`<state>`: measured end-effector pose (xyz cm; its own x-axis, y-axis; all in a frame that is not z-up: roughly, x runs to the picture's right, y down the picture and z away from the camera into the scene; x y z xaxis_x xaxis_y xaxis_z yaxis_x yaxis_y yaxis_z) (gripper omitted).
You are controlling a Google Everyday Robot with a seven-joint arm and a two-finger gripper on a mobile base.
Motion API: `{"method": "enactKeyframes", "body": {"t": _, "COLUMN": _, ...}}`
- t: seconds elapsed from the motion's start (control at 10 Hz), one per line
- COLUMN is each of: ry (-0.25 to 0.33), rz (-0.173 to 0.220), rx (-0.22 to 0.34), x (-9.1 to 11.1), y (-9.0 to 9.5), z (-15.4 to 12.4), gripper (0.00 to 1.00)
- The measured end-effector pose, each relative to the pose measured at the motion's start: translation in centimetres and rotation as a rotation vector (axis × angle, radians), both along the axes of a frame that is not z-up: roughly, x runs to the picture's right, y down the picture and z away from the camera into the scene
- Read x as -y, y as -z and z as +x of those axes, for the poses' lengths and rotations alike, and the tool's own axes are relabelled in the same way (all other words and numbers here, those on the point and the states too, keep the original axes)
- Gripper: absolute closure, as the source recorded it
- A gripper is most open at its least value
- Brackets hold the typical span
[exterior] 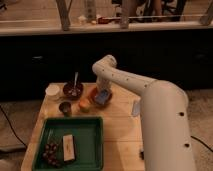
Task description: Wipe red bowl with sponge
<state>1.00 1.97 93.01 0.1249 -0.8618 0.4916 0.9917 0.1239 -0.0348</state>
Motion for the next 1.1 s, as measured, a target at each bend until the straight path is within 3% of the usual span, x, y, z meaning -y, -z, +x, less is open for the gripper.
{"method": "enactKeyframes", "body": {"t": 0.3, "ry": -0.004, "rz": 0.01, "rx": -0.05, "x": 1.2, "y": -1.3, "z": 1.8, "gripper": 1.0}}
{"method": "enactKeyframes", "body": {"t": 0.6, "ry": 0.011, "rz": 0.019, "rx": -0.06, "x": 3.0, "y": -3.5, "z": 1.0, "gripper": 1.0}}
{"method": "enactKeyframes", "body": {"t": 0.8, "ry": 0.022, "rz": 0.014, "rx": -0.039, "x": 3.2, "y": -4.0, "z": -0.5, "gripper": 1.0}}
{"method": "enactKeyframes", "body": {"t": 1.1, "ry": 0.043, "rz": 0.002, "rx": 0.041, "x": 2.9, "y": -4.0, "z": -3.4, "gripper": 1.0}}
